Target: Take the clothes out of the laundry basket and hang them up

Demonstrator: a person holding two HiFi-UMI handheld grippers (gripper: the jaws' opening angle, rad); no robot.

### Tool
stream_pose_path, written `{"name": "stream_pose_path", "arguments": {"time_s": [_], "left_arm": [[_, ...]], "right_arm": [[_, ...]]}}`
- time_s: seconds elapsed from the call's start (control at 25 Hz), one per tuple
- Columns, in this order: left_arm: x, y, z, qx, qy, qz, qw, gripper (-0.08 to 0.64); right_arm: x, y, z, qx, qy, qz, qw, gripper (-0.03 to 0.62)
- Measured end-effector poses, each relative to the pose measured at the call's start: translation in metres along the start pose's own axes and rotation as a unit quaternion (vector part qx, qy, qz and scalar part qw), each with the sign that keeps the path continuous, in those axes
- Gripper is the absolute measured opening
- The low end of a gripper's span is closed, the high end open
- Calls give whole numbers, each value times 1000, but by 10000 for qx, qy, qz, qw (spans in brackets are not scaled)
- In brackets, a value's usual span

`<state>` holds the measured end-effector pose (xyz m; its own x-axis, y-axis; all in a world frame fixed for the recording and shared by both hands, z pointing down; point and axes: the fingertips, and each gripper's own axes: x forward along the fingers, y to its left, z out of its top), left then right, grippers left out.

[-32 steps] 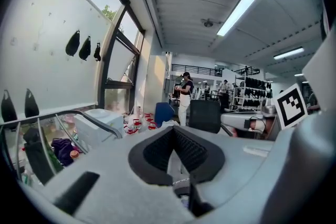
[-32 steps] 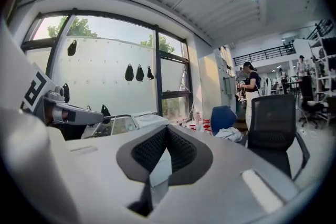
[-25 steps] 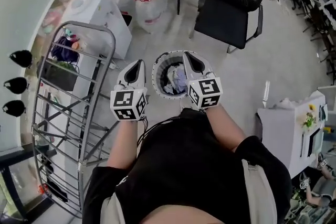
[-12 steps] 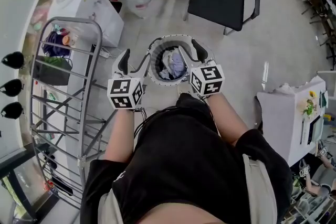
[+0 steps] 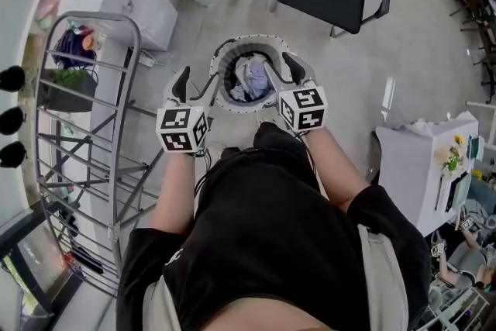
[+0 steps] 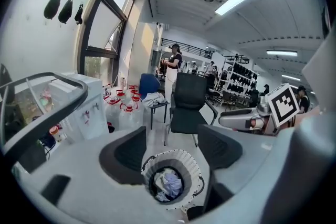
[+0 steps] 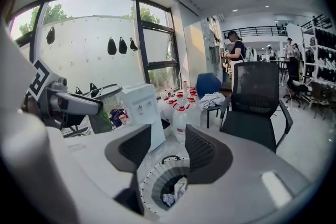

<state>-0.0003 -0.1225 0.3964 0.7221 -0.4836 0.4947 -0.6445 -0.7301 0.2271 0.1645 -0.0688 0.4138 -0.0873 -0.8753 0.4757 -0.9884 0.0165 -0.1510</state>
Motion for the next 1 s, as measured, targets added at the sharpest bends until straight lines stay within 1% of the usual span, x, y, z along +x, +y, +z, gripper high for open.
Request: {"name": "stream_pose_path", "arguments": {"time_s": [0.32,0.48,0.56,0.8,1.0], "left_arm": [[29,2,-27,-138,318,-81,9994,307],[48,3,-45,-236,517,-101,9983,307],[57,5,-54,-290,621,-87,9976,307],[85,-7,-95,-344,1056,-72,9938,308],[111,-3,-132,-544,1296,65,9900,311]], "right_arm": [[24,-29,-54,-109,687,-103,9975,205],[41,-46,-82,-174,1029,-168,9944,206],[53,-52,-98,-218,1230,-131,9921,206],[77,-71,-159,-269,1976,135,9798,206],[111,-88,-213,-355,2508,335,9668,206]]}}
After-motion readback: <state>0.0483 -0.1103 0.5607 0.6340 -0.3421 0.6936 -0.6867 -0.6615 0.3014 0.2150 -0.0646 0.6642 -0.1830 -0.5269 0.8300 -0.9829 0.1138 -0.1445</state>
